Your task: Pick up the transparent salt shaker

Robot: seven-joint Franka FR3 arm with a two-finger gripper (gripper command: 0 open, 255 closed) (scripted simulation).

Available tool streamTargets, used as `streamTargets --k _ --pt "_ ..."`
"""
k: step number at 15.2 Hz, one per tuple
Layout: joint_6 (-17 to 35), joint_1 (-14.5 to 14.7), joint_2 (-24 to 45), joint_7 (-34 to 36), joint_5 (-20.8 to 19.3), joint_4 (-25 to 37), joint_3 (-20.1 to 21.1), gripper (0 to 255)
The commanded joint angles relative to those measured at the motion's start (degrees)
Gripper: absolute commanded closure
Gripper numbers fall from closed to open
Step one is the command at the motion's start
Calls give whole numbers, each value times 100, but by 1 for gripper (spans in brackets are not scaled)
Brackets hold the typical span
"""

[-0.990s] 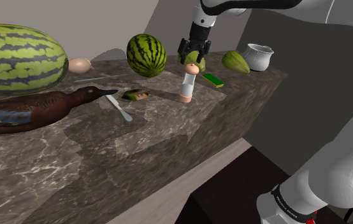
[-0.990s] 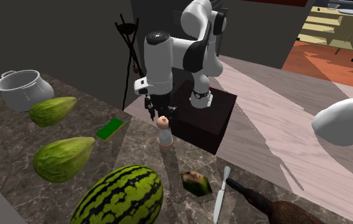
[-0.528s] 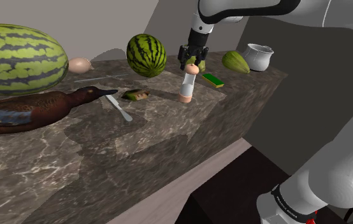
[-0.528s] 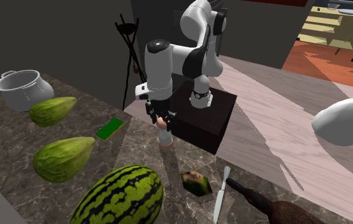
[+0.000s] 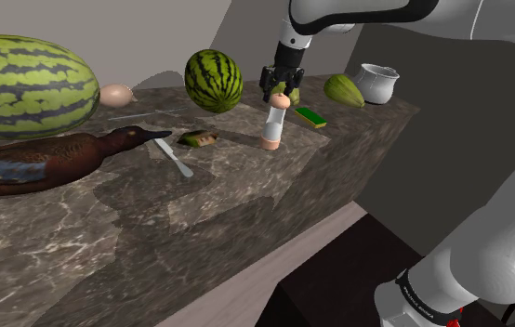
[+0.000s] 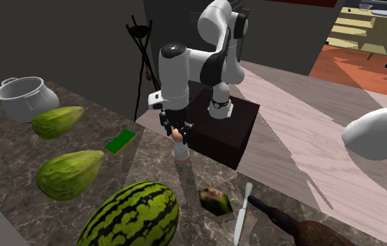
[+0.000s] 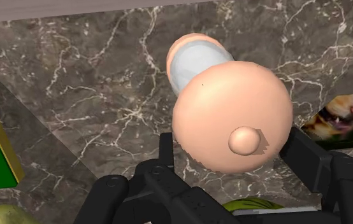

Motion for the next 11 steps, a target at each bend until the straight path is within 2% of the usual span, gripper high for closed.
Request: streamTargets --k 1,11 --pt "5 0 -3 -2 2 -18 0 255" --pt "-774 4 24 -3 1 789 3 255"
